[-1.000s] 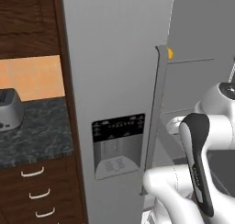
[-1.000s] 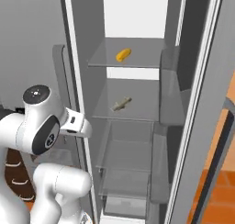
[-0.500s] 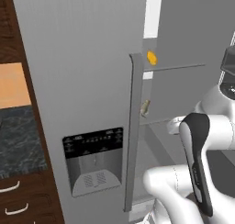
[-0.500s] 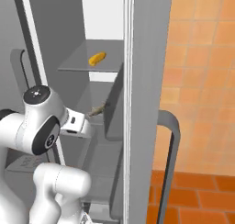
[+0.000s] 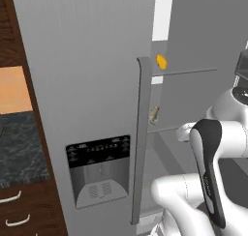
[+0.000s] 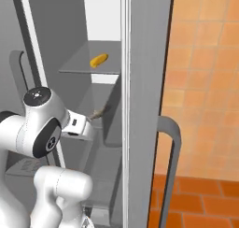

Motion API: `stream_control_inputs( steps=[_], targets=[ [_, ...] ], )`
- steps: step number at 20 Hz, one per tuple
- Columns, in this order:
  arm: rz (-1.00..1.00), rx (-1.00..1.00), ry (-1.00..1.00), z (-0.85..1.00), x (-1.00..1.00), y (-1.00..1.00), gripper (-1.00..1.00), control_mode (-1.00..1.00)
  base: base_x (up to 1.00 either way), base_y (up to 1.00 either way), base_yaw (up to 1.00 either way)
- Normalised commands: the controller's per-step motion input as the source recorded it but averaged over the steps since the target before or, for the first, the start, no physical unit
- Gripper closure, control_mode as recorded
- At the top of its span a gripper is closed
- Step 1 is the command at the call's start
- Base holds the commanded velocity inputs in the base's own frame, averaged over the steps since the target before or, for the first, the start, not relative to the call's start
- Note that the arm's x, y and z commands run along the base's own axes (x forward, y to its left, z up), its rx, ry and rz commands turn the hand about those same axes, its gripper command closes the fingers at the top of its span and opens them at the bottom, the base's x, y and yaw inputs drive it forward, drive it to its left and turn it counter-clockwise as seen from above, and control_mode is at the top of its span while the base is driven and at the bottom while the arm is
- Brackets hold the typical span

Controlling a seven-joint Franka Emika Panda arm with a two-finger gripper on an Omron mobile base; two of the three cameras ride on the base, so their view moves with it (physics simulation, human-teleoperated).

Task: Place one corn and one fish in each tupperware on the nearby counter, to pack two identical lunches.

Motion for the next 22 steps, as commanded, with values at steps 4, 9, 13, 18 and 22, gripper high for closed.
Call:
stream_control_inputs(
  steps=[4, 9, 13, 18, 22],
  targets=[
    [0.03, 0.00, 0.03, 0.00, 0.44, 0.00, -1.00, -1.00, 0.50, 0.00, 0.02],
    [-0.02, 0.11, 0.14, 0.00, 0.65, -0.05, -1.00, -1.00, 0.00, 0.00, 0.00],
    [-0.19, 0.06, 0.02, 0.00, 0.49, 0.14, -1.00, -1.00, 0.00, 0.00, 0.00],
    [-0.11, 0.00, 0.00, 0.00, 0.63, 0.23, -1.00, -1.00, 0.00, 0.00, 0.00],
    [-0.06, 0.02, -0.02, -0.04, 0.71, 0.00, -1.00, -1.00, 0.00, 0.00, 0.00]
  ],
)
